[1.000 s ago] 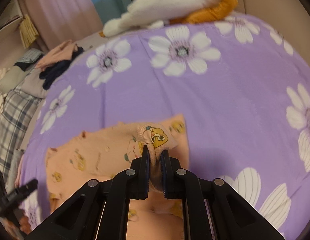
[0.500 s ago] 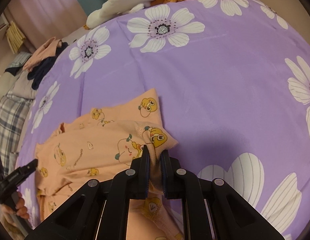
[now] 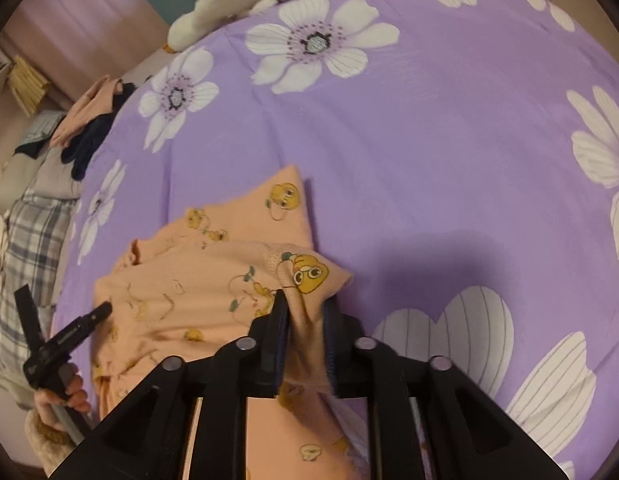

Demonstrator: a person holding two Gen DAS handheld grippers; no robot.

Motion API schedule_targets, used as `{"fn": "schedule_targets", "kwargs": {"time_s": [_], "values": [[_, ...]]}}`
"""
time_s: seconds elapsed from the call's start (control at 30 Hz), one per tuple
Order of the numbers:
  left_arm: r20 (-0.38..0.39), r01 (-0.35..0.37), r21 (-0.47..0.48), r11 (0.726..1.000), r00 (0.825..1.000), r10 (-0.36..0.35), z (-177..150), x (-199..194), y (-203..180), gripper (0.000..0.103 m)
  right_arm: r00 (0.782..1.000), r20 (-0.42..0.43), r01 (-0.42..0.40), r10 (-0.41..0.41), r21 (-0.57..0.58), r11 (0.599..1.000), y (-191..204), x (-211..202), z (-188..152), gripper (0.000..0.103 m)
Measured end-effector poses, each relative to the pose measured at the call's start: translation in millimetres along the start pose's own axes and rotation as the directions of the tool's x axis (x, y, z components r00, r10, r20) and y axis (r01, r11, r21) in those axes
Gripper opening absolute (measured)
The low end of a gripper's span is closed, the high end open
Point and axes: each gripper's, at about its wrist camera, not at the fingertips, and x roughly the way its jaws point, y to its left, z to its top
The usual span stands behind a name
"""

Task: Fold small clothes
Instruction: 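Carry the held hem over the onesie body toward the collar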

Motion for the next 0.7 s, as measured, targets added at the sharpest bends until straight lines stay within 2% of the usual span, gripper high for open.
{"fn": "schedule_targets", "kwargs": {"time_s": [0.03, 0.1, 0.17, 0.3, 0.47, 0.53, 0.6, 0.63, 0.67, 0.7], "values": [[-0.001, 0.002, 0.000, 1.000, 1.000, -0.002, 0, -1, 1, 0.053, 1.000, 0.014, 0.015, -0.015, 0.004, 1.000, -1, -4, -2, 0.029], [-0.009, 0.010, -0.005, 1.000, 1.000, -0.011, -2, -6, 3, 0.053, 0.997, 0.055, 0.055, -0.056, 0.015, 0.998, -4, -12, -2, 0.056], [0.002, 0.032, -0.012, 0.999, 0.999, -0.032, -6, -17, 4, 0.049, 0.993, 0.109, 0.050, -0.055, 0.045, 0.998, -12, -26, -6, 0.058], [0.043, 0.082, 0.000, 0.997, 0.996, -0.082, -26, -46, 3, 0.051, 0.995, 0.098, -0.013, 0.005, 0.085, 0.996, -24, -35, -17, 0.058], [-0.035, 0.120, -0.008, 0.993, 0.992, -0.120, -55, -45, 5, 0.051, 0.997, 0.041, -0.061, 0.059, 0.056, 0.997, -16, -20, -33, 0.058], [-0.046, 0.117, -0.012, 0.993, 0.992, -0.117, -59, -39, 5, 0.049, 0.996, 0.033, -0.083, 0.081, 0.067, 0.994, -14, -13, -36, 0.049], [-0.035, 0.108, -0.023, 0.994, 0.993, -0.108, -63, -35, 6, 0.047, 0.995, 0.023, -0.100, 0.099, 0.061, 0.993, -11, -9, -37, 0.025], [-0.024, 0.100, -0.015, 0.995, 0.995, -0.100, -63, -35, 6, 0.042, 0.995, 0.024, -0.099, 0.098, 0.049, 0.994, -8, -8, -38, 0.021], [-0.019, 0.083, 0.001, 0.997, 0.996, -0.083, -64, -35, 4, 0.040, 0.995, 0.025, -0.099, 0.098, 0.042, 0.994, -6, -8, -39, 0.014], [-0.014, 0.077, 0.014, 0.997, 0.997, -0.077, -66, -35, 3, 0.040, 0.994, 0.029, -0.102, 0.101, 0.036, 0.994, -4, -9, -39, 0.014]]}}
